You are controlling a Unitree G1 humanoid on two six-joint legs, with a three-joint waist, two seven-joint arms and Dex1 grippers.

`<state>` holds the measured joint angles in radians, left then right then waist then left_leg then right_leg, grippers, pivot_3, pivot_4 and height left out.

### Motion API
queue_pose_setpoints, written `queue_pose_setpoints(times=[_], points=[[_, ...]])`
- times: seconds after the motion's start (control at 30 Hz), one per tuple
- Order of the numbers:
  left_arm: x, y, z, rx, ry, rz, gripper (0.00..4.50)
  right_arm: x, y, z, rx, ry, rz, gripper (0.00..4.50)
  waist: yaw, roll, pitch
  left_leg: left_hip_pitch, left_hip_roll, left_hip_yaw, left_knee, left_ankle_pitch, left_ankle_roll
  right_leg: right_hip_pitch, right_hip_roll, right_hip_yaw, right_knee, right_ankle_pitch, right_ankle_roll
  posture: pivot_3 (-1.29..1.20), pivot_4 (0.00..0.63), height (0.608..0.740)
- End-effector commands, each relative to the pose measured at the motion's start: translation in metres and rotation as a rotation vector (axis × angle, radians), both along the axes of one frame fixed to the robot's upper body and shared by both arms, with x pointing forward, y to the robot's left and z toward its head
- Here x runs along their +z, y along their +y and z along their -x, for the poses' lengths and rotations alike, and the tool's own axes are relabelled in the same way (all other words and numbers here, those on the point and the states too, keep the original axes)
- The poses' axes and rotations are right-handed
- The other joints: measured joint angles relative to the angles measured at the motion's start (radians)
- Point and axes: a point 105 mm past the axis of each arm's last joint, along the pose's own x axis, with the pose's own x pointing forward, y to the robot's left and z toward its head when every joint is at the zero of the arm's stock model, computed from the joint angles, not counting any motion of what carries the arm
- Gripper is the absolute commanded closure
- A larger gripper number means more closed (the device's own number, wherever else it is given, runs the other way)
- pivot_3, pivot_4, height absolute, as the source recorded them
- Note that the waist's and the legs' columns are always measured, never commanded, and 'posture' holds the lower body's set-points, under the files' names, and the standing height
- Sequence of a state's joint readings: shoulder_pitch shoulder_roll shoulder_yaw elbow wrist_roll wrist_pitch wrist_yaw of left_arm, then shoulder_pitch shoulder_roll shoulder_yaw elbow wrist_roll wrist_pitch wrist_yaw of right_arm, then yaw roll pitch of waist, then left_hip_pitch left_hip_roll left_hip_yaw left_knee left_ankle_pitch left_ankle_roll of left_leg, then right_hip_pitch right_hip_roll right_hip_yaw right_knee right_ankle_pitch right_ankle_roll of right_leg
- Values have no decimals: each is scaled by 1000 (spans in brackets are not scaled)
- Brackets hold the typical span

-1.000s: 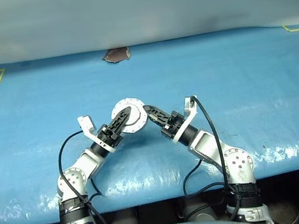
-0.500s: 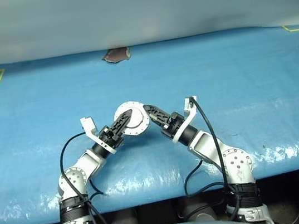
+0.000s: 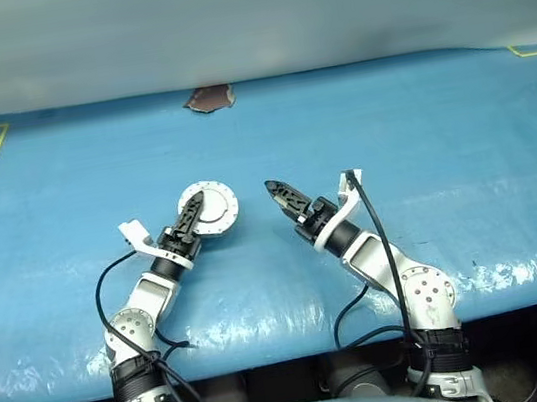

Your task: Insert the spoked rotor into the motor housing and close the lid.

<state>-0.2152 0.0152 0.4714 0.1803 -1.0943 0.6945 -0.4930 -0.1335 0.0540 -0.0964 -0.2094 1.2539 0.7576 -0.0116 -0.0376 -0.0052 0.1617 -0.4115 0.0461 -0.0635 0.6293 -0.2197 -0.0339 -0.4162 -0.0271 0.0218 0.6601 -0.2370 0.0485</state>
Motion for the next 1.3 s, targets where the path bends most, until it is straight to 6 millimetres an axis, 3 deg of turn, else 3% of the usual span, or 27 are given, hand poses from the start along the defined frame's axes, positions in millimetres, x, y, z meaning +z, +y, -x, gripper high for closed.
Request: queue_pose_setpoints(times=[0.03, 0.23, 0.43, 0.97, 1.0, 1.07, 1.17, 1.3], points=[[39, 27, -7, 167, -139, 22, 1738, 8, -3, 2, -7, -44, 2, 754, 0, 0, 0, 0, 0, 0, 0, 0, 0, 0, 0, 0, 0, 0, 0, 0, 150, 740], [52, 63, -13, 404, -145, -57, 1738, 10, -5, 4, 10, -68, 20, 754, 1, 0, 0, 0, 0, 0, 0, 0, 0, 0, 0, 0, 0, 0, 0, 0, 150, 740], [38, 93, -20, 598, -24, -149, 1738, 10, 0, 4, 26, -78, 31, 754, 1, -1, 0, 0, -1, 0, 1, 0, 0, 1, 0, 1, 0, 1, 1, 0, 150, 740], [1, 118, -21, 690, 235, -417, 1738, 12, -1, 4, 20, -98, 35, 754, -2, -3, -1, 2, -1, -1, 2, 0, 0, 3, 1, 1, 1, 2, 1, 0, 150, 740], [-1, 119, -20, 690, 245, -431, 1364, 13, -1, 4, 20, -98, 35, 728, -3, -3, -1, 2, 0, -1, 2, 0, 0, 3, 1, 1, 1, 2, 1, 0, 150, 740], [-3, 126, -18, 714, 268, -462, 1031, 13, 0, 3, 20, -99, 34, 728, -4, -3, -1, 3, 0, -1, 2, 0, 0, 3, 2, 1, 1, 2, 1, 0, 150, 740], [7, 139, -15, 785, 243, -508, 67, 14, 0, 3, 24, -103, 37, 728, -1, -3, -1, 2, 0, -1, 2, 0, 0, 3, 2, 1, 1, 2, 1, 0, 150, 740], [19, 147, -9, 867, 190, -512, 67, 13, 1, 3, 31, -104, 42, 728, 1, -3, -1, 2, 0, -1, 2, 0, 0, 3, 1, 2, 1, 2, 1, 0, 150, 740]])
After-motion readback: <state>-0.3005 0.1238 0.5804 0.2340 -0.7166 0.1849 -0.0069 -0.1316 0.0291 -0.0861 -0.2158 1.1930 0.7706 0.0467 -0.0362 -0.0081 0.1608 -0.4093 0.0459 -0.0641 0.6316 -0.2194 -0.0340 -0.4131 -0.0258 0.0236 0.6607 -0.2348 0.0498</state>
